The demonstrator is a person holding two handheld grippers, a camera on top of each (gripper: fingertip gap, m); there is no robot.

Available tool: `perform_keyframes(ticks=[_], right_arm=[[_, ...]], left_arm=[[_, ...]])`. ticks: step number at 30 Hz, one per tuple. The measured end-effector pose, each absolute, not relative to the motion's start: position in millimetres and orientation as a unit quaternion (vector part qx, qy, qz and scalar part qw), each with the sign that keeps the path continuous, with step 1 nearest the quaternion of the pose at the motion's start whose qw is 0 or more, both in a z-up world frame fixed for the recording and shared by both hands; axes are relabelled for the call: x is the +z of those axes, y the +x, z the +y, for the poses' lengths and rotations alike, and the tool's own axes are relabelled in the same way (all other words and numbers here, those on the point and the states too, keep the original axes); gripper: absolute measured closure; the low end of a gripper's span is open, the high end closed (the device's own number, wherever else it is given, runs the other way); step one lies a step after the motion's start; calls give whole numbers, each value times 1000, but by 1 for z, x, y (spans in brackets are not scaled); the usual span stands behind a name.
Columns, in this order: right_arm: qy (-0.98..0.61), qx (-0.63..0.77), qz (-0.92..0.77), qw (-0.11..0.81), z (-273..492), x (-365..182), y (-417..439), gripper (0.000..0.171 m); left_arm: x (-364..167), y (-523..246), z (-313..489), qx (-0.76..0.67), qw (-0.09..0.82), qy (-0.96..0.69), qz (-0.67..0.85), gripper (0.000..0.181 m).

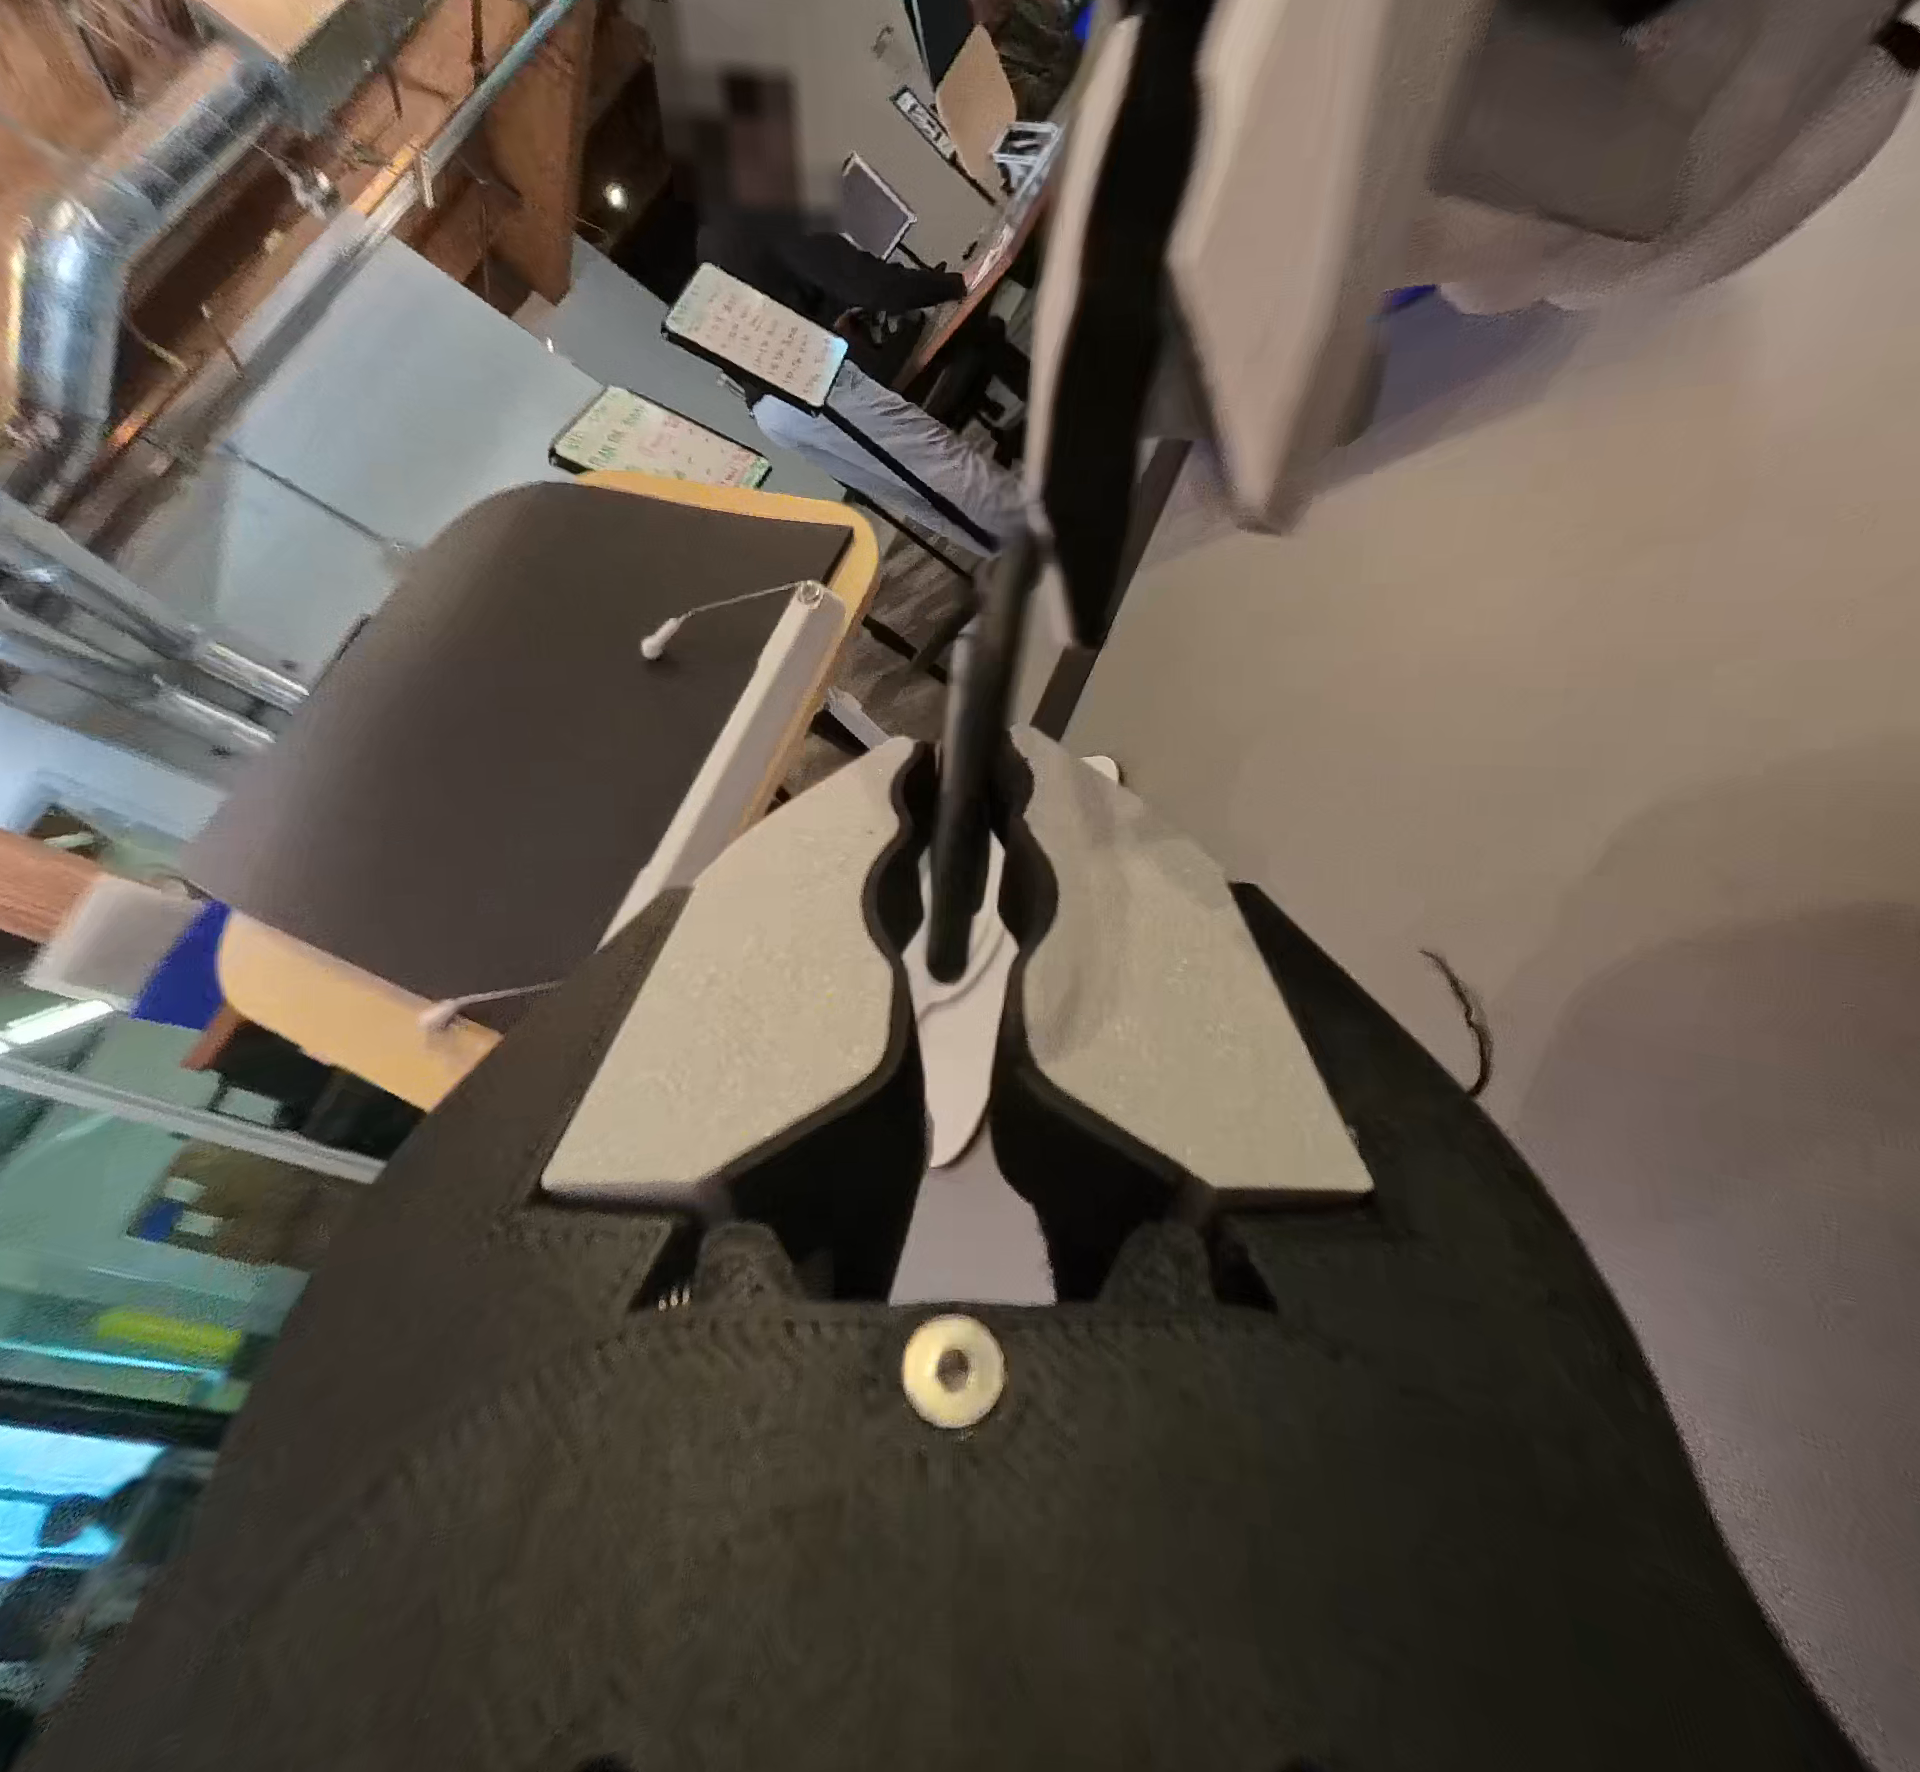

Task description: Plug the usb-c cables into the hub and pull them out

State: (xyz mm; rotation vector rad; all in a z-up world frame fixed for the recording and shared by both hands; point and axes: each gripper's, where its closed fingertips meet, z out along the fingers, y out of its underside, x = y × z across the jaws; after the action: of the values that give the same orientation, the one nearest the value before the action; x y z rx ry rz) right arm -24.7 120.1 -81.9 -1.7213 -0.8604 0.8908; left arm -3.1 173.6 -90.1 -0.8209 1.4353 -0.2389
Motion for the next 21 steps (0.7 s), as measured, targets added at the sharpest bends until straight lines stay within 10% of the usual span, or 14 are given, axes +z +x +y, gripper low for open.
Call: perform_keyframes(ticks=[16, 21], right_arm=[[-678, -37, -435, 592, 130, -84, 2, 137], [-584, -220, -460, 631, 128, -67, 1, 102]], left_arm=[[-88, 2, 172, -459, 446, -569, 516, 171], [-87, 8, 163, -523, 384, -594, 475, 171]])
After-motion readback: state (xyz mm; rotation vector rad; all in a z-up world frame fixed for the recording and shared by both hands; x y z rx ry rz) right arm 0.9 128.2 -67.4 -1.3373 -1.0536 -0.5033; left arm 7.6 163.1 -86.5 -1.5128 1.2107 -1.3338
